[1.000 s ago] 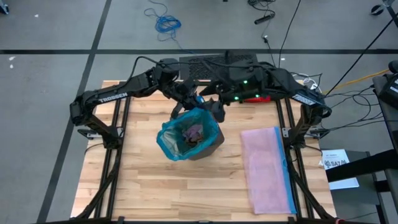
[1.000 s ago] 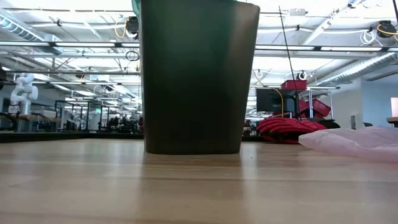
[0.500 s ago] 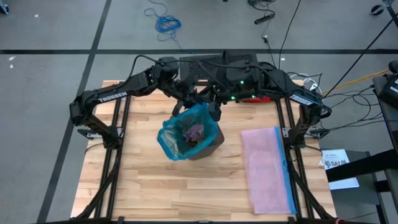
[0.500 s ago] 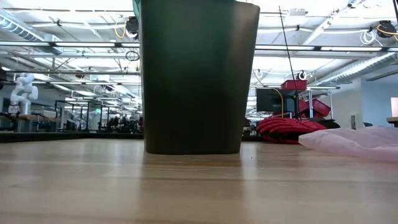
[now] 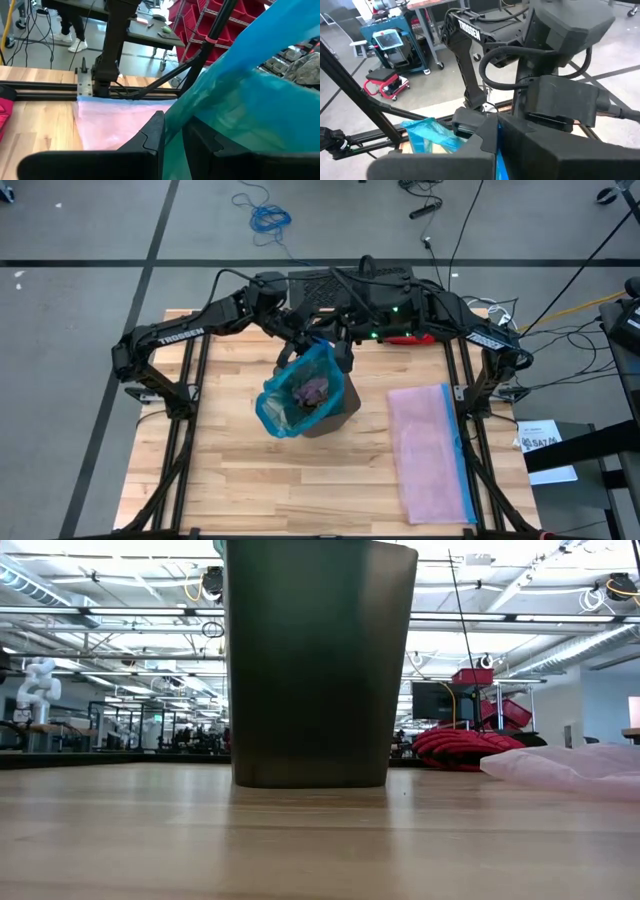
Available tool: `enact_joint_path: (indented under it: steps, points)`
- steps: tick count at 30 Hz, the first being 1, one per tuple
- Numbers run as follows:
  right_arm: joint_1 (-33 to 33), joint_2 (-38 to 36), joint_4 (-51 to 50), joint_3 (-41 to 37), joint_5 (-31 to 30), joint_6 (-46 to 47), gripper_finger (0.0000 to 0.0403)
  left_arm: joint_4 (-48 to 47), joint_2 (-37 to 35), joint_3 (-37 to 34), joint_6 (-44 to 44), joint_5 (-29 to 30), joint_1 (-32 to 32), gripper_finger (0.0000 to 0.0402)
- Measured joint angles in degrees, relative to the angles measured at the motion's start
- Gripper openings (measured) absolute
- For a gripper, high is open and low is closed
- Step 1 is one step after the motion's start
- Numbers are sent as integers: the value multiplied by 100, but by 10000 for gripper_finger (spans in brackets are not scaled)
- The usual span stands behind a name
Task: Place trash/remove bag and relplace
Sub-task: Remove the blue trash bag from the black trash bin
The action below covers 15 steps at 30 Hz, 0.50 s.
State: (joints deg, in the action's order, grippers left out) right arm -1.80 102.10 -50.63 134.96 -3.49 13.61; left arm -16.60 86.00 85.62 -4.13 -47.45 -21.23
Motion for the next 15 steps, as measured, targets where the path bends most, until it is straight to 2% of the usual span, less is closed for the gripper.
enact_joint_path:
  steps: [4, 10, 15]
  points:
    - [-7, -33, 72, 0, 0, -80, 0, -2, 0, 0, 43, 60, 0, 53]
    - [-7, -168, 155, 0, -150, -162, 0, -86, 0, 2, 165, 80, 0, 6]
    - [-11, -276, 208, 0, -170, -232, 0, -299, 0, 7, 309, 135, 0, 2]
